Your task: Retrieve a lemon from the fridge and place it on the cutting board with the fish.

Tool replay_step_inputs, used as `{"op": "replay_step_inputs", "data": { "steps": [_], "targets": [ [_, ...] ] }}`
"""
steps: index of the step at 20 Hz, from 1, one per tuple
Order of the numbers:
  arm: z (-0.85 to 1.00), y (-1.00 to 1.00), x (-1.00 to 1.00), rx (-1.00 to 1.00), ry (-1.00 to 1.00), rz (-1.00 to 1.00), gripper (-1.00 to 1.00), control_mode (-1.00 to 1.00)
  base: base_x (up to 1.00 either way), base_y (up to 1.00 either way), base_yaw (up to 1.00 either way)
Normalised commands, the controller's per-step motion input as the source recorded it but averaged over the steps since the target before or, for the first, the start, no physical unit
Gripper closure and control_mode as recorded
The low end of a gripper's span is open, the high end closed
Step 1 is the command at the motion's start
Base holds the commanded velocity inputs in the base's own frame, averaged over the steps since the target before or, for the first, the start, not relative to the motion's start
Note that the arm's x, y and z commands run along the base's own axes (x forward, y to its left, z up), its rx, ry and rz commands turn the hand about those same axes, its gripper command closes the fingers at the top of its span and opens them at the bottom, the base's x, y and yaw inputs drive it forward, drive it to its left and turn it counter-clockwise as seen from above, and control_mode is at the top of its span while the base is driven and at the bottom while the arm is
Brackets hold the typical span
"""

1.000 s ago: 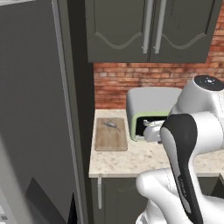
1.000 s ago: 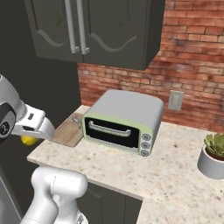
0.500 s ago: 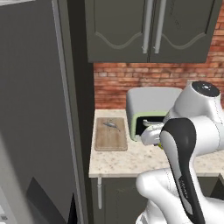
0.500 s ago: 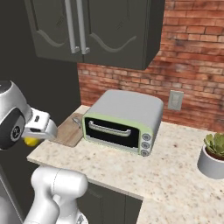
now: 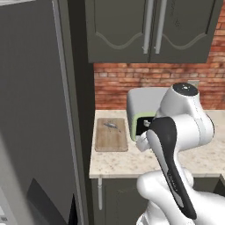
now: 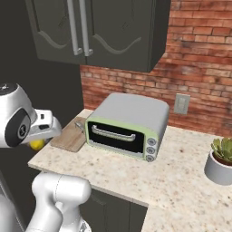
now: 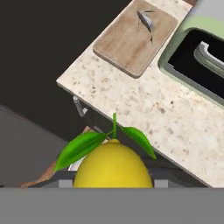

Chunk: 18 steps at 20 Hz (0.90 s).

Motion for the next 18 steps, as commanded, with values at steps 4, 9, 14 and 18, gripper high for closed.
{"op": "replay_step_inputs", "data": {
  "steps": [4, 9, 14, 18],
  "targets": [
    [-0.19, 0.00, 0.41, -0.08, -0.01, 0.35, 1.00, -1.00, 0.00, 0.00, 0.00],
    [-0.16, 0.22, 0.21, -0.03, 0.00, 0.28, 1.00, -1.00, 0.00, 0.00, 0.00],
    [-0.09, 0.25, 0.49, -0.08, 0.12, 0.10, 1.00, -1.00, 0.00, 0.00, 0.00],
    [-0.08, 0.00, 0.64, -0.06, 0.13, 0.00, 1.00, -1.00, 0.00, 0.00, 0.00]
  ]
}}
